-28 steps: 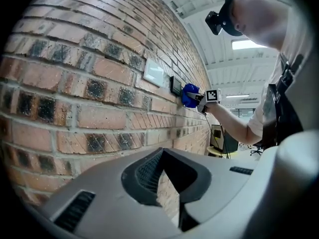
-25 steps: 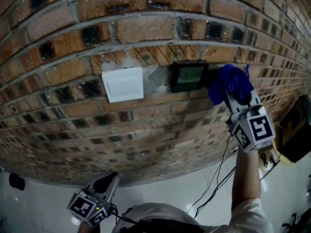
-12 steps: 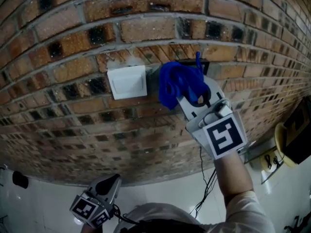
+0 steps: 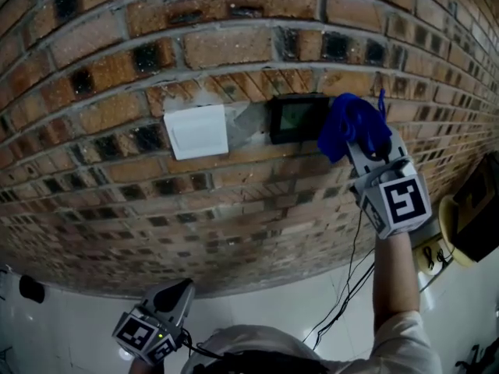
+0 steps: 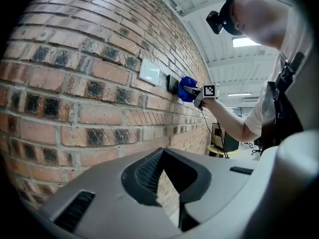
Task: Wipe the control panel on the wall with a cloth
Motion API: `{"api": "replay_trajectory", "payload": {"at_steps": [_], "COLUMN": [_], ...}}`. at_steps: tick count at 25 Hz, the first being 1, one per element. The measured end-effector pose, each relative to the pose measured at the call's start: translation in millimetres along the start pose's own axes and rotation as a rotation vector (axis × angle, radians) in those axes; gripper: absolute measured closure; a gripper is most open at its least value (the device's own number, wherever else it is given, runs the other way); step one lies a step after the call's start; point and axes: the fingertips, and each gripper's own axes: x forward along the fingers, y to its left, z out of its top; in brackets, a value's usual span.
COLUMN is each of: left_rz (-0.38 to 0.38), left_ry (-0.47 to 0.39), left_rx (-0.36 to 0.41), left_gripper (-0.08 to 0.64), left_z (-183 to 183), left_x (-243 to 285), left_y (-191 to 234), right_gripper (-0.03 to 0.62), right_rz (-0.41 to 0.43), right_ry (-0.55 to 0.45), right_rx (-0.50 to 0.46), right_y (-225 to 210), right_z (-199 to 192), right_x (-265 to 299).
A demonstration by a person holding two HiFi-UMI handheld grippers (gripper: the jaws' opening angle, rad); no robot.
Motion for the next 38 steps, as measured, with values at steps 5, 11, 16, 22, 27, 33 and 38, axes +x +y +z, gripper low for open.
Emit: {"api": "replay_trajectory", "payload": {"at_steps": [5, 11, 16, 22, 27, 33, 38], "left_rz": [-0.011, 0.007, 0.01, 0.033, 0.047, 0.015, -0.018], "left_ry": [0.007, 0.014, 0.009, -0.007, -0.008, 0.011, 0.018], "left_rx": [0.001, -0.008, -0.008, -0.014, -0.022, -0.015, 0.011], "left_gripper": [0.557, 0.557, 0.557, 0.557, 0.557, 0.557, 0.557], "left_z": [-1, -3, -3, -6, -7, -8, -6], "left_x": [3, -5, -9, -21, -25, -14, -6], "left_y": [-3, 3, 4, 7, 12, 5, -2], "right_gripper": [0.506, 0.506, 0.506, 0.506, 0.506, 0.506, 0.506], "right_rz": [-0.063, -0.028, 0.152, 0.212, 0.114, -0.019, -0.091], "right_ry": [0.07, -0.002, -0.076, -0.079, -0.056, 0.013, 0.082], "right_rx": [0.029, 0.019, 0.032, 0.041, 0.027, -0.003, 0.013], "right_y": [-27, 1, 77, 114, 66, 0, -33], "right_z": [-35, 3, 46, 54, 38, 4, -32], "right_x": [-7, -14, 5, 37, 26, 1, -6]}}
